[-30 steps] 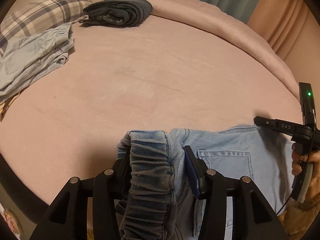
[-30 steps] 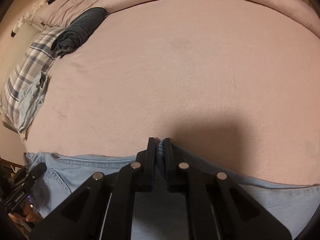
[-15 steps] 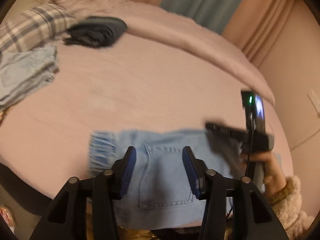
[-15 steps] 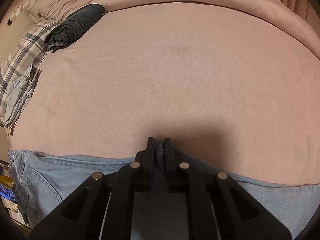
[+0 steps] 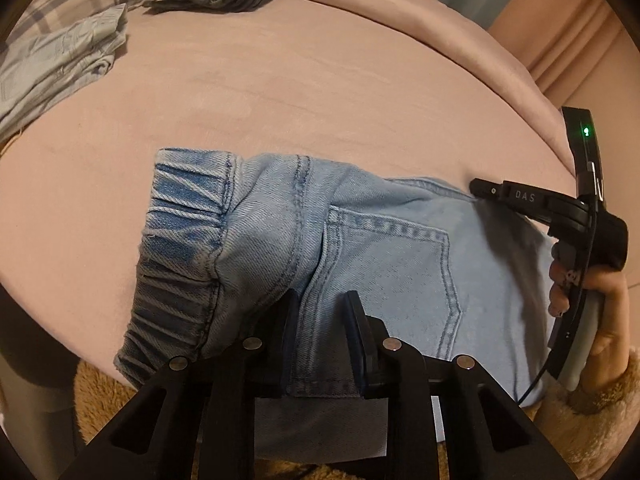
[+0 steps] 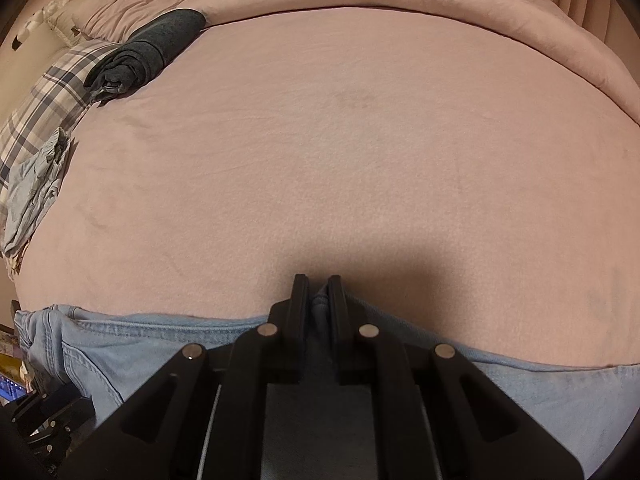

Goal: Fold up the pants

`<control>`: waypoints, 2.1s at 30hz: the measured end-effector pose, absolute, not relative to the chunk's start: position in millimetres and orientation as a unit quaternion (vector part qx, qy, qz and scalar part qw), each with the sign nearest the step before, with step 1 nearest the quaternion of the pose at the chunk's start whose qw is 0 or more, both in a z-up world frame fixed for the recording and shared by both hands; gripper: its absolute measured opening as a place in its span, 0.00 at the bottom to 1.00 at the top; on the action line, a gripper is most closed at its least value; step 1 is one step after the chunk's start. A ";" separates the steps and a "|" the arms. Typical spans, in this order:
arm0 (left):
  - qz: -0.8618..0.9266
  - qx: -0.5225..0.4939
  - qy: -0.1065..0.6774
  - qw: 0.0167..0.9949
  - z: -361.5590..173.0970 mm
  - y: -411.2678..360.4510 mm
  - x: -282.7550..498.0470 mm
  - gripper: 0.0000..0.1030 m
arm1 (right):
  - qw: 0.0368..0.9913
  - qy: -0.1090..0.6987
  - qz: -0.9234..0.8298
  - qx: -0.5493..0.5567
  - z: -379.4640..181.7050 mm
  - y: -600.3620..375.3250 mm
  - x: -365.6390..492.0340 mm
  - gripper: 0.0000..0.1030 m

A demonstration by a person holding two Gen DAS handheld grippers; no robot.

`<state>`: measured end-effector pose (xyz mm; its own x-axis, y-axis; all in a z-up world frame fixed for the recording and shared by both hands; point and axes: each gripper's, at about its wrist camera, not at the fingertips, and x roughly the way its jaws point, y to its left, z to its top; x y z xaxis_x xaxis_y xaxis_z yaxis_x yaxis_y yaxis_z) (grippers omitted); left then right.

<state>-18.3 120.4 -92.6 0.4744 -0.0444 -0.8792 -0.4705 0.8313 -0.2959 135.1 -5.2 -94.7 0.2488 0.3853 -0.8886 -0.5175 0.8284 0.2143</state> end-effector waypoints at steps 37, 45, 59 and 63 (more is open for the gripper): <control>0.120 -0.254 0.477 0.833 -57.3 96.8 -8.2 0.47 | 0.834 0.513 0.202 0.010 -63.5 -139.7 109.7 0.21; 0.041 -0.243 0.448 0.859 -23.3 67.9 43.4 0.58 | 0.868 0.478 0.101 0.090 -33.3 -271.5 93.7 0.53; -0.024 -0.175 0.541 0.822 -92.6 -26.3 171.7 0.24 | 0.848 0.503 -0.082 0.146 -68.8 -409.5 53.6 0.61; -0.013 -0.166 0.545 0.822 -99.2 -34.6 182.7 0.24 | 0.843 0.507 -0.105 0.145 -75.0 -421.9 49.9 0.61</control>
<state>182.7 -34.6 -99.2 0.4062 -0.2022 -0.8911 -0.1592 0.9446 -0.2869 49.9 -421.9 -75.0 0.4632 -0.0299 -0.8858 0.3245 0.9357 0.1381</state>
